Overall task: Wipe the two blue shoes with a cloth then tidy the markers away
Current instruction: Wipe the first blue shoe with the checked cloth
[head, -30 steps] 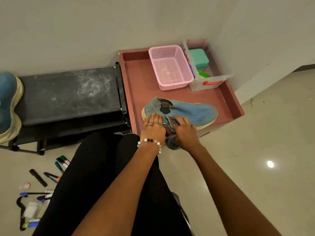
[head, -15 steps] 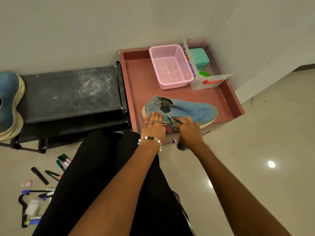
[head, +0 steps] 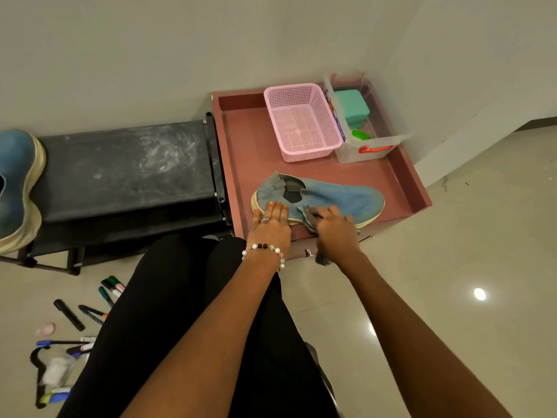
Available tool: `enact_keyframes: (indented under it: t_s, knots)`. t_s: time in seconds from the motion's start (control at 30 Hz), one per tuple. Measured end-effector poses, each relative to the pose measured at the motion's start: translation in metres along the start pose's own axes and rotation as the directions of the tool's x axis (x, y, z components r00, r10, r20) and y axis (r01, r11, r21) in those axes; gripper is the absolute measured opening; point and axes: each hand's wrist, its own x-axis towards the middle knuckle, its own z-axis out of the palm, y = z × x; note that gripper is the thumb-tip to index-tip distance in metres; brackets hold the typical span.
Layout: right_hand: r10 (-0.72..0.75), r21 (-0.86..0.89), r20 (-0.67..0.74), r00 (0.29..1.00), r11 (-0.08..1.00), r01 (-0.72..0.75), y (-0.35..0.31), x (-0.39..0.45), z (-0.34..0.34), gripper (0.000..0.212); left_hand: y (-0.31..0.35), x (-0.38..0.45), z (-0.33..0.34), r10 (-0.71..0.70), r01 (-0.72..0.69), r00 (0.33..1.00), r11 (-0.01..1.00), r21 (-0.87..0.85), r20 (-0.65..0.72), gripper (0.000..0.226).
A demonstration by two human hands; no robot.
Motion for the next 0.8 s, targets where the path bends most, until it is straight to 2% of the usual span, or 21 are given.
enact_keyframes:
  t_s: [0.07,0.13,0.2,0.27,0.33,0.4,0.47,0.53,0.6,0.67,0.73,0.8]
  knots:
    - [0.145,-0.077,-0.043,0.988,0.986,-0.148,0.013,-0.012,0.001,0.048,0.000,0.001,0.002,-0.002,0.002,1.000,1.000,-0.020,-0.010,0.059]
    - [0.255,-0.070,-0.060,0.965,0.963,-0.259,0.003,-0.014,0.000,0.036,0.002,0.001,0.003,-0.009,0.009,1.000,1.000,-0.021,-0.015,0.059]
    - [0.300,0.099,-0.037,0.953,0.950,-0.295,-0.020,-0.002,-0.005,0.031,0.003,0.001,0.003,-0.013,0.013,1.000,1.000,-0.022,-0.014,0.060]
    - [0.257,0.332,-0.025,0.966,0.914,-0.234,-0.038,0.013,-0.009,0.030,0.003,0.001,0.001,-0.016,0.016,1.000,0.999,-0.033,-0.004,0.066]
    - [0.091,0.285,-0.039,0.995,0.955,-0.076,-0.044,0.021,-0.006,0.033,0.002,-0.001,0.000,-0.015,0.015,1.000,0.999,-0.041,0.001,0.069]
    - [-0.004,0.204,-0.022,1.000,0.979,0.009,-0.030,0.021,-0.003,0.040,0.001,-0.001,0.000,-0.009,0.009,1.000,0.999,-0.042,-0.006,0.065]
    - [-0.011,0.073,-0.028,1.000,0.997,0.013,-0.014,0.016,0.001,0.046,0.001,-0.001,0.001,-0.012,0.011,1.000,0.999,-0.042,-0.016,0.062]
    - [0.048,-0.017,-0.092,0.995,0.999,-0.050,-0.018,0.011,0.002,0.043,0.001,-0.001,0.001,-0.017,0.017,1.000,0.999,-0.052,-0.013,0.061]
    - [0.160,0.035,-0.136,0.978,0.987,-0.157,-0.041,0.014,0.000,0.034,0.000,-0.001,0.001,-0.016,0.016,1.000,0.998,-0.063,-0.001,0.069]
    - [0.248,0.158,-0.109,0.963,0.960,-0.230,-0.059,0.019,0.000,0.031,-0.002,-0.001,-0.001,-0.019,0.021,0.999,0.996,-0.090,0.029,0.078]
    - [0.173,0.210,-0.099,0.980,0.966,-0.150,-0.052,0.021,0.000,0.032,-0.002,-0.001,-0.002,-0.022,0.026,0.999,0.995,-0.094,0.041,0.076]
    - [0.009,0.134,-0.061,0.998,0.991,-0.001,-0.025,0.015,0.001,0.045,0.000,-0.003,-0.003,-0.023,0.025,0.999,0.998,-0.065,0.032,0.066]
